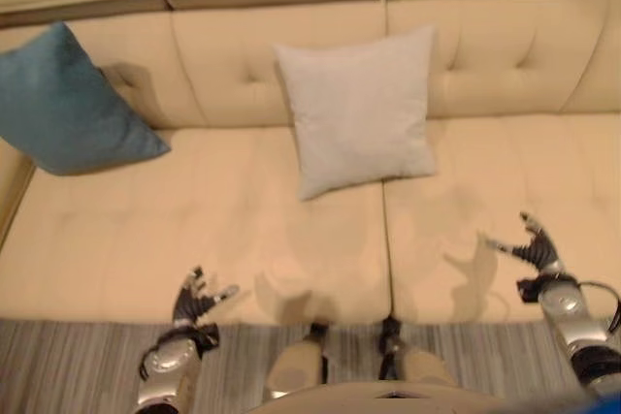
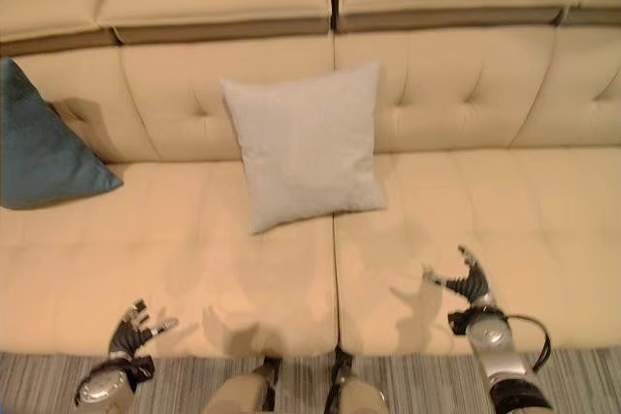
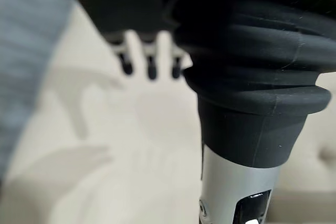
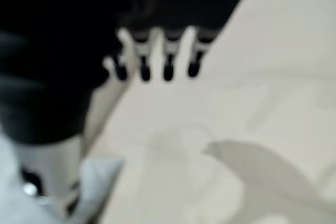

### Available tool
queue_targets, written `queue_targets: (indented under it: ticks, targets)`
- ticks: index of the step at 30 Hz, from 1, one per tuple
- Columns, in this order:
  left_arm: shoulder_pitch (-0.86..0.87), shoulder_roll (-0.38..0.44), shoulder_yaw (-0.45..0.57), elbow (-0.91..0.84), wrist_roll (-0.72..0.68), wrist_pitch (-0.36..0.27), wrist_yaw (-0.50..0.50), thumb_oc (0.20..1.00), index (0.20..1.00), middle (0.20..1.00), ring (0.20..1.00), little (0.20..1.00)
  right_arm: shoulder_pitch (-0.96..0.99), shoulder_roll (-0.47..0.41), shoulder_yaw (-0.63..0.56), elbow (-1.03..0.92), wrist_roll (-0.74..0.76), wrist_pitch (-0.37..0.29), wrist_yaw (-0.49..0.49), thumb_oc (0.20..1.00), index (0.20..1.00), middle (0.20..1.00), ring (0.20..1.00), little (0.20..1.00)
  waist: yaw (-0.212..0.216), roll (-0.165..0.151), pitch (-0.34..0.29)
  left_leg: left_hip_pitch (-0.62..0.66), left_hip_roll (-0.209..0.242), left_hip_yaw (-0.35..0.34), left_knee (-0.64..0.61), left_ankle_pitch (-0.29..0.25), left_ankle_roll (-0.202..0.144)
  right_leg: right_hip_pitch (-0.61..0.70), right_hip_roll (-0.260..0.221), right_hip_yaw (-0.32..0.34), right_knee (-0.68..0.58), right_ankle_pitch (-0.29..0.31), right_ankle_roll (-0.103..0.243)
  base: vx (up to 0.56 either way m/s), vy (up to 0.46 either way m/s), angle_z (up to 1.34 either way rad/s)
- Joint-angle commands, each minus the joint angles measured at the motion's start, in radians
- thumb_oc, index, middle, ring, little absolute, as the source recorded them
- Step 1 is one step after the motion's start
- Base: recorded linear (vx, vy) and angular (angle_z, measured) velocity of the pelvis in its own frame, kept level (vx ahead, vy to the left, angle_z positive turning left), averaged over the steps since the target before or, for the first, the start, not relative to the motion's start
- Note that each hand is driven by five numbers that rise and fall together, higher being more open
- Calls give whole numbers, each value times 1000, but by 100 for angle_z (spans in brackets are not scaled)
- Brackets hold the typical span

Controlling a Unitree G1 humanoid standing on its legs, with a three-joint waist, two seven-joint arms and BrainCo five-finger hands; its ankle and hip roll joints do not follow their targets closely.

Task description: Pick up all the scattered cushions and arrange them neatly on the sofa.

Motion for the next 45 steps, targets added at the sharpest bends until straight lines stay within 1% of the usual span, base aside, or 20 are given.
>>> queue_targets:
  ticks: [1, 5, 9, 14, 16, 19, 22, 25, 27, 28, 29, 31, 34, 36, 38, 39, 40, 42, 43, 45]
  targets:
    - [-27, -10, -19, 183, 107, 4, -21, 1000, 1000, 1000, 1000, 1000, 5, 19, 5, 96, -45, -14, -5, 1000, 1000, 1000, 1000, 1000, -3, -31, -59, 38, 4, 22, 4, -50, -45, 87, -31, -55, 37, -83, 84, 7, -11, 6]
    - [-28, -46, 5, 364, 163, 36, -21, 1000, 1000, 1000, 1000, 1000, 3, 80, 15, 234, -43, 9, -1, 1000, 1000, 1000, 1000, 1000, 3, -39, -88, 74, 7, 37, 4, -69, -39, 122, -30, -48, 29, -91, 83, 1, -4, -3]
    - [-26, -51, 37, 437, 183, 56, -23, 1000, 1000, 1000, 1000, 1000, 4, 112, 7, 322, -22, 27, 8, 1000, 1000, 1000, 1000, 1000, 8, -48, -104, 110, 14, 45, 4, -84, -34, 154, -27, -39, 28, -103, 78, 11, -16, -1]
    - [-32, -47, 50, 448, 171, 62, -22, 1000, 1000, 1000, 1000, 1000, 10, 129, -4, 365, 0, 39, 12, 1000, 1000, 1000, 1000, 1000, 9, -53, -99, 130, 22, 35, 4, -83, -32, 173, -17, -32, 31, -117, 66, -9, -28, 1]
    - [-57, -39, 23, 429, 179, 56, -16, 1000, 1000, 1000, 1000, 1000, 10, 126, -17, 367, 29, 38, 12, 1000, 1000, 1000, 1000, 1000, -2, -53, -86, 122, 22, 32, 5, -72, -33, 166, -16, -31, 36, -121, 59, -101, -41, 6]
    - [-76, -35, -1, 409, 193, 56, -14, 1000, 1000, 1000, 1000, 1000, 9, 121, -15, 381, 32, 43, 12, 1000, 1000, 1000, 1000, 1000, -12, -55, -78, 114, 19, 28, 39, -87, -27, 165, -20, -20, 42, -121, 56, -77, -8, 14]
    - [-101, -42, -15, 399, 175, 48, -8, 1000, 1000, 1000, 1000, 1000, -11, 117, -4, 394, 31, 48, 7, 1000, 1000, 1000, 1000, 1000, -2, -61, -57, 74, -4, -50, 133, -135, -33, 134, -24, 33, 62, -114, 51, -184, 40, -7]
    - [-107, -51, -31, 399, 171, 45, -5, 1000, 1000, 1000, 1000, 1000, -26, 109, 11, 395, 15, 57, 7, 1000, 1000, 1000, 1000, 1000, 6, -62, -51, 65, -18, -139, 178, -157, -36, 95, -37, 86, 71, -85, 62, -194, 120, -34]
    - [-107, -61, -46, 405, 187, 46, -4, 1000, 1000, 1000, 1000, 1000, -34, 101, 26, 401, -4, 67, 7, 1000, 1000, 1000, 1000, 1000, 16, -53, -52, 65, -39, -225, 188, -169, -29, 58, -40, 134, 84, -66, 72, -233, 200, -72]
    - [-112, -65, -58, 410, 202, 47, -2, 1000, 1000, 1000, 1000, 1000, -42, 99, 34, 406, -17, 74, 10, 1000, 1000, 1000, 1000, 1000, 13, -45, -51, 75, -53, -257, 169, -185, -17, 24, -50, 167, 105, -51, 79, -176, 180, -110]
    - [-112, -65, -58, 410, 202, 47, -2, 1000, 1000, 1000, 1000, 1000, -42, 99, 34, 406, -17, 74, 10, 1000, 1000, 1000, 1000, 1000, 14, -45, -51, 76, -53, -256, 168, -185, -17, 24, -50, 168, 107, -52, 79, -181, 200, -112]
    - [-121, -72, -70, 415, 224, 50, -1, 1000, 1000, 1000, 1000, 1000, -56, 100, 43, 407, -31, 86, 11, 1000, 1000, 1000, 1000, 1000, 7, -37, -50, 102, -63, -255, 145, -204, 4, -20, -64, 194, 125, -22, 94, -199, 195, -67]
    - [-141, -78, -86, 421, 236, 48, 6, 1000, 1000, 1000, 1000, 1000, -68, 114, 65, 402, -42, 99, 9, 1000, 1000, 1000, 1000, 1000, 8, -45, -35, 102, -115, -249, 148, -212, 32, -85, -94, 226, 124, 39, 131, -321, 238, -57]
    - [-158, -77, -86, 433, 256, 58, 7, 1000, 1000, 1000, 1000, 1000, -83, 124, 73, 403, -59, 113, 12, 1000, 1000, 1000, 1000, 1000, 11, -48, -20, 92, -138, -206, 143, -204, 50, -134, -114, 216, 115, 70, 157, -410, 202, -89]
    - [-169, -69, -87, 435, 250, 66, 4, 1000, 1000, 1000, 1000, 1000, -94, 124, 80, 403, -67, 110, 8, 1000, 1000, 1000, 1000, 1000, 27, -43, -4, 55, -137, -157, 157, -181, 65, -133, -124, 143, 177, 23, 142, -309, 94, -106]
    - [-169, -70, -87, 435, 250, 66, 4, 1000, 1000, 1000, 1000, 1000, -94, 124, 80, 403, -67, 110, 8, 1000, 1000, 1000, 1000, 1000, 28, -43, -2, 57, -136, -156, 158, -183, 65, -132, -124, 144, 180, 20, 142, -230, 72, -98]
    - [-166, -66, -86, 438, 250, 71, 0, 1000, 1000, 1000, 1000, 1000, -88, 125, 86, 408, -71, 108, 11, 1000, 1000, 1000, 1000, 1000, 34, -38, 2, 45, -137, -132, 160, -168, 74, -115, -125, 106, 245, -16, 125, -154, 51, -93]
    - [-153, -62, -77, 446, 251, 77, -3, 1000, 1000, 1000, 1000, 1000, -75, 125, 90, 416, -73, 107, 19, 1000, 1000, 1000, 1000, 1000, 44, -32, -9, 51, -127, -113, 142, -153, 85, -74, -116, 85, 322, -72, 103, -150, 35, -81]
    - [-154, -62, -77, 446, 251, 77, -3, 1000, 1000, 1000, 1000, 1000, -75, 125, 89, 416, -73, 107, 19, 1000, 1000, 1000, 1000, 1000, 43, -32, -11, 49, -128, -113, 141, -151, 85, -76, -117, 85, 321, -70, 103, -101, -14, -50]
    - [-139, -61, -65, 451, 248, 83, -10, 1000, 1000, 1000, 1000, 1000, -69, 126, 87, 421, -77, 107, 20, 1000, 1000, 1000, 1000, 1000, 66, -23, -28, 46, -111, -87, 117, -136, 90, -26, -126, 48, 398, -126, 92, -128, -57, -51]
